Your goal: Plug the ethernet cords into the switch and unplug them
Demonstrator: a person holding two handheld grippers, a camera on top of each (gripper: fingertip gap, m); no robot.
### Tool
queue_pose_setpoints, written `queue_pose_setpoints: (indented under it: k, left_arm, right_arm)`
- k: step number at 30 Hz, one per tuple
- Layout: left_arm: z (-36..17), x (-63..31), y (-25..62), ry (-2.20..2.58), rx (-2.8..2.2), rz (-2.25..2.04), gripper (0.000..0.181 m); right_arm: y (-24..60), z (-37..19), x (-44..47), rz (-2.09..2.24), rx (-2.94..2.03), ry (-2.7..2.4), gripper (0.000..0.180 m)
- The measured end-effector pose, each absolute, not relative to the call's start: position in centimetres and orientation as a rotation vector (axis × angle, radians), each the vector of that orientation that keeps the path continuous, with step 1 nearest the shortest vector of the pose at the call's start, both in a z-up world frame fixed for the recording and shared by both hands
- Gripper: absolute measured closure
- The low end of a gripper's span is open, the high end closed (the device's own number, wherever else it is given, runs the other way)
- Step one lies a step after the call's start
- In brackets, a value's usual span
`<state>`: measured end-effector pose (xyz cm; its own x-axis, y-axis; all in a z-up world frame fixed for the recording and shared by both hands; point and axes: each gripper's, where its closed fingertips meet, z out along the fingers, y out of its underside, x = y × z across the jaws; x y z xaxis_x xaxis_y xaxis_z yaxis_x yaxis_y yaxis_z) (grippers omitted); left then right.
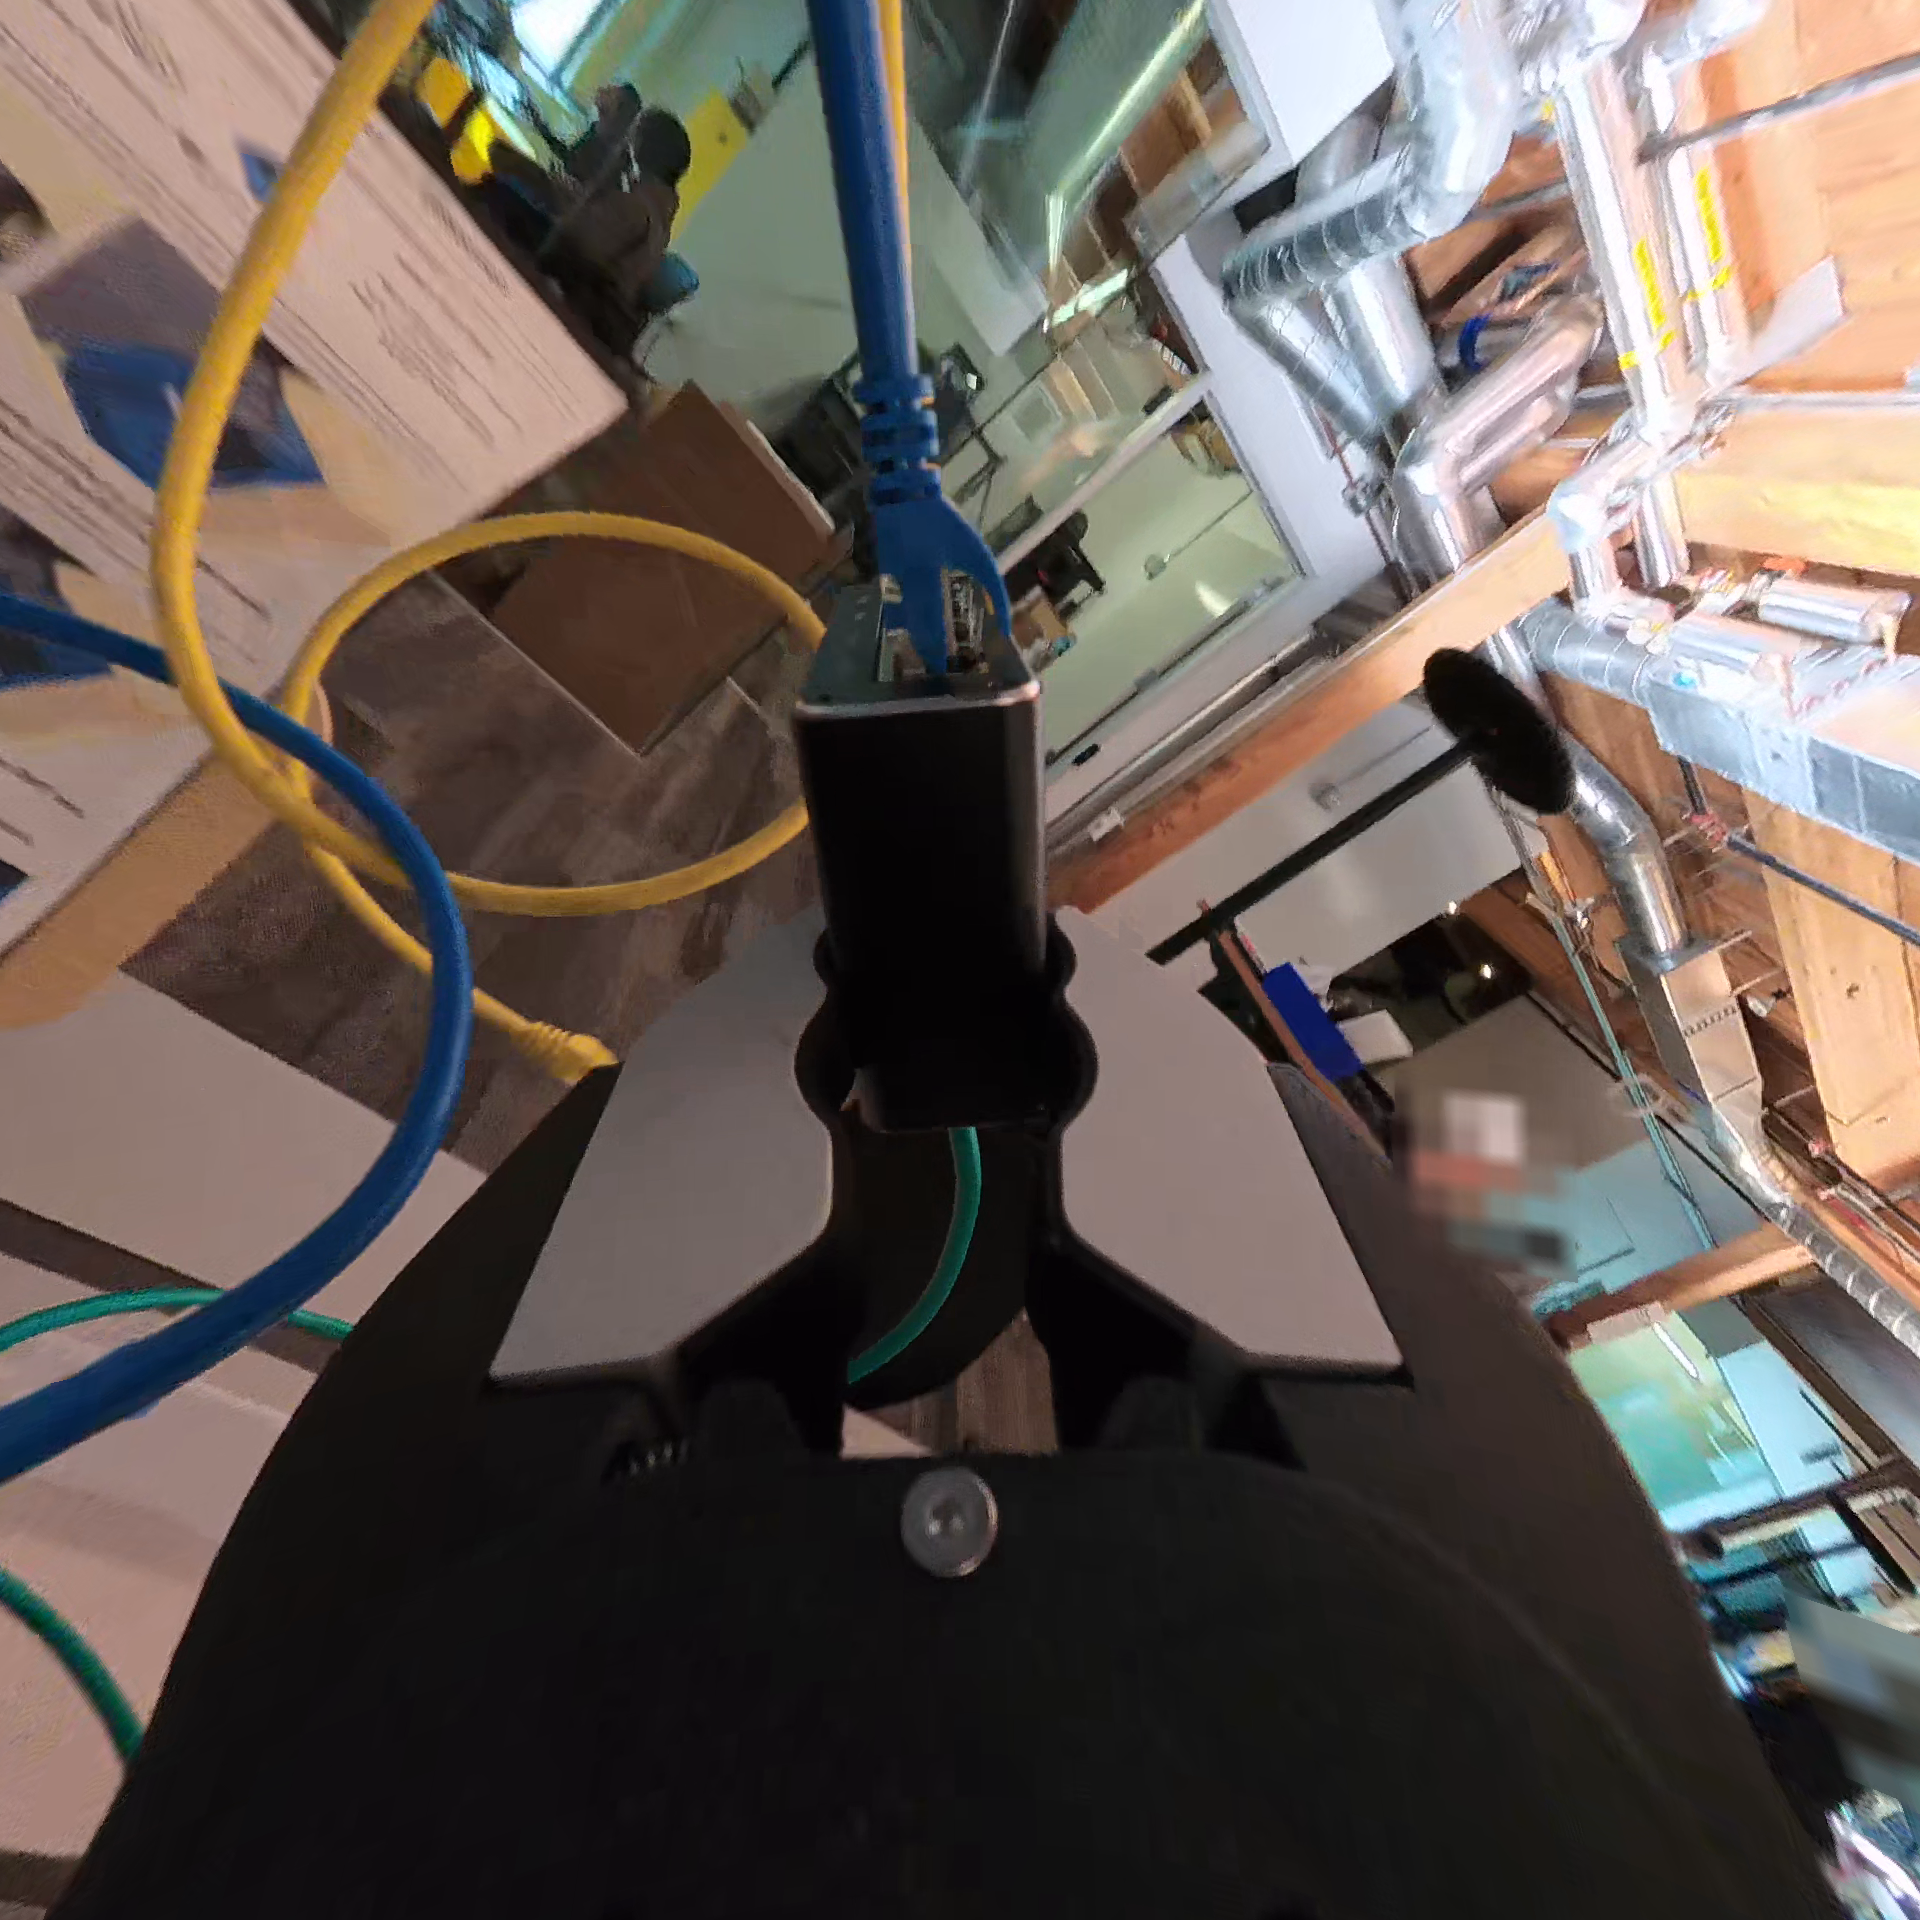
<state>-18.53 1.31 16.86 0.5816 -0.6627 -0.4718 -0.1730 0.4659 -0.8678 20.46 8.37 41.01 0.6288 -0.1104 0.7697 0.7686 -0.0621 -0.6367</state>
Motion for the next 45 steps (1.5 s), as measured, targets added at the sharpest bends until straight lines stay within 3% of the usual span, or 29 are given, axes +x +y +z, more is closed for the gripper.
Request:
queue_pose_setpoints:
  k: [7, 12, 27, 39, 45]
  left_arm:
    - [16.6, -18.0, 0.9, 0.97, -1.066, -0.367, 0.108]
    - [16.3, -17.5, 1.2, 0.981, -1.075, -0.377, 0.109]
    - [15.5, -14.8, 0.7, 1.066, -1.082, -0.382, 0.11]
    - [14.7, -12.8, 0.4, 1.126, -1.086, -0.392, 0.113]
    - [14.0, -12.0, 0.4, 1.162, -1.097, -0.381, 0.113]
  right_arm:
    - [12.1, 33.4, 26.3, -0.882, -1.585, -0.568, 0.147]
    - [12.7, 31.4, 28.9, -0.893, -1.589, -0.524, 0.146]
    - [9.9, 18.0, 34.1, -0.534, -1.938, -0.826, 0.146]
    - [9.2, 10.8, 32.0, -0.331, -2.189, -1.075, 0.147]
    - [9.2, 4.7, 28.7, -0.199, -2.362, -1.305, 0.147]
